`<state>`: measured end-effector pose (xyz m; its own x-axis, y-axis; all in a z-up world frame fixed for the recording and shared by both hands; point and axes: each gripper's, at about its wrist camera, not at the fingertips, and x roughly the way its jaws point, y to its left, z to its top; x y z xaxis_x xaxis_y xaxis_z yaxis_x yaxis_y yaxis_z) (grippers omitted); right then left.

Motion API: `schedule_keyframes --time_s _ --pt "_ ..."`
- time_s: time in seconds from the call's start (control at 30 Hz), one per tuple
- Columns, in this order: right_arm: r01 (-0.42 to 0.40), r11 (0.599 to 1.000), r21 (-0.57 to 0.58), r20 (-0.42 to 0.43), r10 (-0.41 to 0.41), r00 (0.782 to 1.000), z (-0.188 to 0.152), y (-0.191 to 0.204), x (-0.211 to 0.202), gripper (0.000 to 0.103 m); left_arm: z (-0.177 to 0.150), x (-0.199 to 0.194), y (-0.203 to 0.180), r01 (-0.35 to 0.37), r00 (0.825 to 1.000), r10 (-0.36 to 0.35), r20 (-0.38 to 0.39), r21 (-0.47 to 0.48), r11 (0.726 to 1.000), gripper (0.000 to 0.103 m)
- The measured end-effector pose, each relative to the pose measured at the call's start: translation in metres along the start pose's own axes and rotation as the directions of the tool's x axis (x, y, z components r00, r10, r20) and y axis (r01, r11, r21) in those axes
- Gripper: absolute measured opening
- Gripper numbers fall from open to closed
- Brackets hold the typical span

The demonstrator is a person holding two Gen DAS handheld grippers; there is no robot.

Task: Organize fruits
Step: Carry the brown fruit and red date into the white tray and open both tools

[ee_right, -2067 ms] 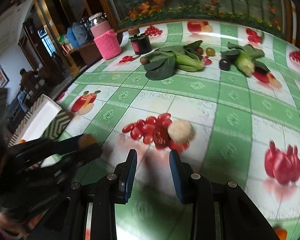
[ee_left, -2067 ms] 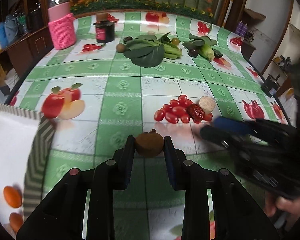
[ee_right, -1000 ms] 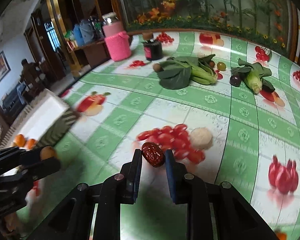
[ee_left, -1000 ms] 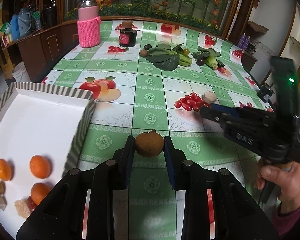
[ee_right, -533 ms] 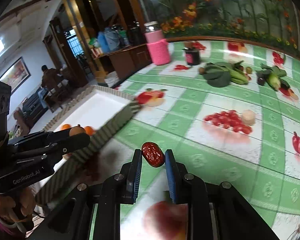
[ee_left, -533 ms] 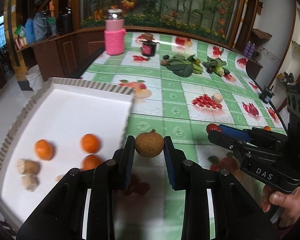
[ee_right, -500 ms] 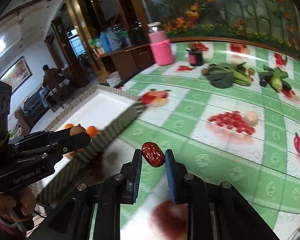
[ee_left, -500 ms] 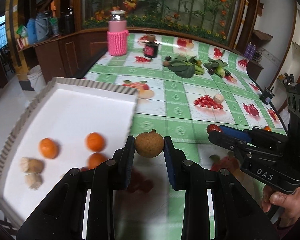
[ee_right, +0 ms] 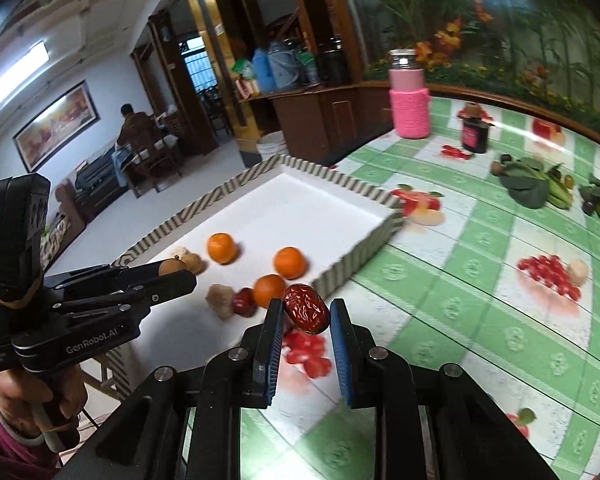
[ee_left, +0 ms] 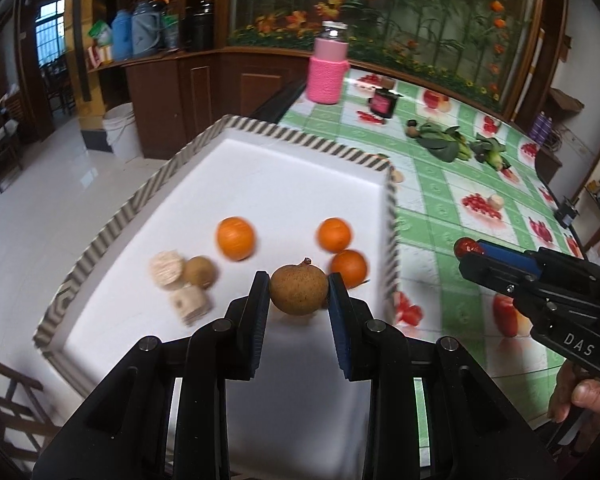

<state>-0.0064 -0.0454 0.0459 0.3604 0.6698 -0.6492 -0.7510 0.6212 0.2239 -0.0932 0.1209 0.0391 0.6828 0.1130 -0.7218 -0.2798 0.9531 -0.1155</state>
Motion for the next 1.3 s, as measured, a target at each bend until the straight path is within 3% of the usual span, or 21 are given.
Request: schedule_keyframes --time_s 0.7,1.03,1.27,1.3 --pt "-0.094 0.99 -0.109 -0.128 0.08 0.989 0.045 0.035 0.088 0.022 -0.019 0.022 0.021 -0.009 0.997 0.009 -0.081 -0.009 1.0 0.028" --pt "-0.098 0.984 -0.151 -0.228 0.062 0.972 0.049 0.046 0.138 0.022 -0.022 0.028 0.03 -0.014 0.996 0.012 -0.092 -0.025 1.0 0.028" --pt "-0.101 0.986 -0.13 -0.226 0.07 0.972 0.049 0.043 0.132 0.024 -0.022 0.032 0.031 -0.029 0.995 0.026 -0.099 -0.027 0.999 0.029" --pt "-0.105 0.986 -0.126 -0.219 0.076 0.973 0.048 0.042 0.128 0.025 -0.022 0.031 0.032 -0.033 0.995 0.03 -0.096 -0.028 0.999 0.034"
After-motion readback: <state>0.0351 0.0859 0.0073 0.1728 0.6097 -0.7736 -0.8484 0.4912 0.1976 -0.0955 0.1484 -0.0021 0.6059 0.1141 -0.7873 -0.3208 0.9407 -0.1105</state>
